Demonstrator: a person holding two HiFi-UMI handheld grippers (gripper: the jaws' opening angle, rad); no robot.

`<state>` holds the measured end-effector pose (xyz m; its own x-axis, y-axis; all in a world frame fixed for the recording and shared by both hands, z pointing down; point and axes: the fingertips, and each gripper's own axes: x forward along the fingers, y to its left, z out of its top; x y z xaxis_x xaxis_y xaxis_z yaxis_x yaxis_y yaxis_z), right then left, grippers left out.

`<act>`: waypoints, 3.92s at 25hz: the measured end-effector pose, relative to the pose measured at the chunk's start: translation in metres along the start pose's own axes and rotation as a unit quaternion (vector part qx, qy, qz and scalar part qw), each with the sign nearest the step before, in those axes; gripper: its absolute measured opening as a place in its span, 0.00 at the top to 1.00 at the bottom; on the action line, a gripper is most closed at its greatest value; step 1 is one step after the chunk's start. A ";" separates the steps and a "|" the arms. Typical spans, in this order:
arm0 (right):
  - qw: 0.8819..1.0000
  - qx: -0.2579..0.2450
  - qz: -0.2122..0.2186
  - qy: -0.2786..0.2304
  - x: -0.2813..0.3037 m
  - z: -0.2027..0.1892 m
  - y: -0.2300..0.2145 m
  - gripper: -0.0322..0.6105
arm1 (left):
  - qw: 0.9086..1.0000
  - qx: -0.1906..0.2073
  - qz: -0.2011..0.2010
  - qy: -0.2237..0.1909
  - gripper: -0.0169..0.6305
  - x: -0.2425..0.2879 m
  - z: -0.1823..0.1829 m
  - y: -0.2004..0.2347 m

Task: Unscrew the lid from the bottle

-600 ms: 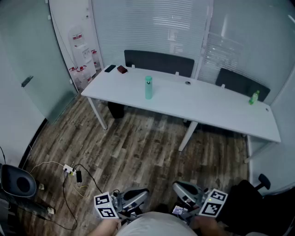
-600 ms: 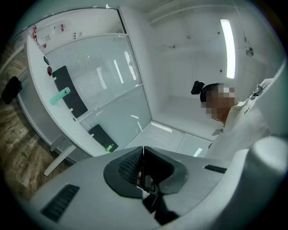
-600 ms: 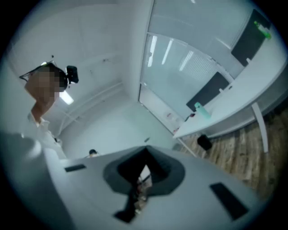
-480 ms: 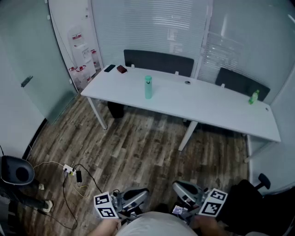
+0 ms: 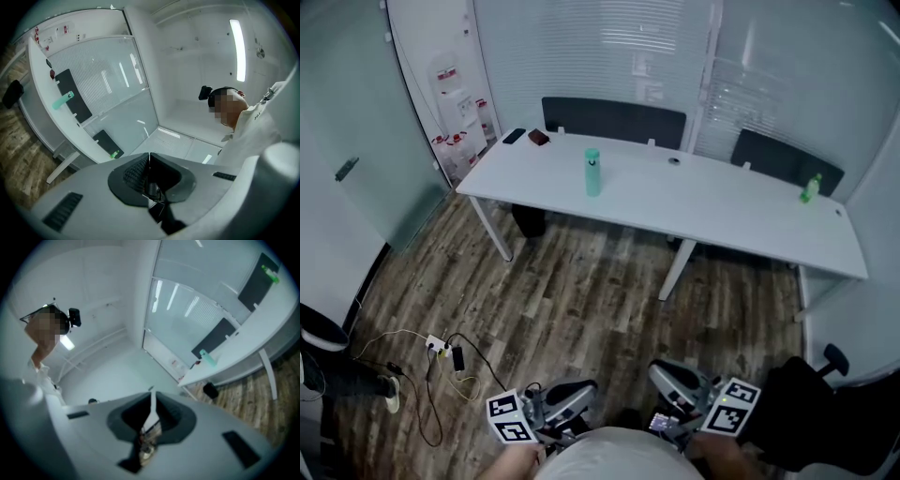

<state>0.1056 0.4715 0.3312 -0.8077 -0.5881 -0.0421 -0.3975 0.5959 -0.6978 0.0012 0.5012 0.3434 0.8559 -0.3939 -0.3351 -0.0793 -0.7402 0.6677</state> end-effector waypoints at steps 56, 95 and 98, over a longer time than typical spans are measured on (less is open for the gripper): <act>0.997 0.030 -0.004 0.069 0.277 0.079 -0.157 0.91 | 0.996 -0.001 0.081 -0.036 0.95 0.002 0.210 0.256; 0.991 -0.018 -0.048 0.124 0.389 0.234 -0.397 0.91 | 0.984 0.041 0.171 0.015 0.87 0.173 0.295 0.493; 0.992 -0.016 -0.062 0.113 0.393 0.232 -0.394 0.91 | 0.986 0.036 0.160 0.028 0.87 0.169 0.299 0.497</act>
<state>0.0458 -0.1213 0.4242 -0.8270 -0.5231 0.2058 -0.5108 0.5464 -0.6637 -0.0458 -0.0960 0.4200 0.8076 -0.5847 -0.0765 -0.3840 -0.6198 0.6844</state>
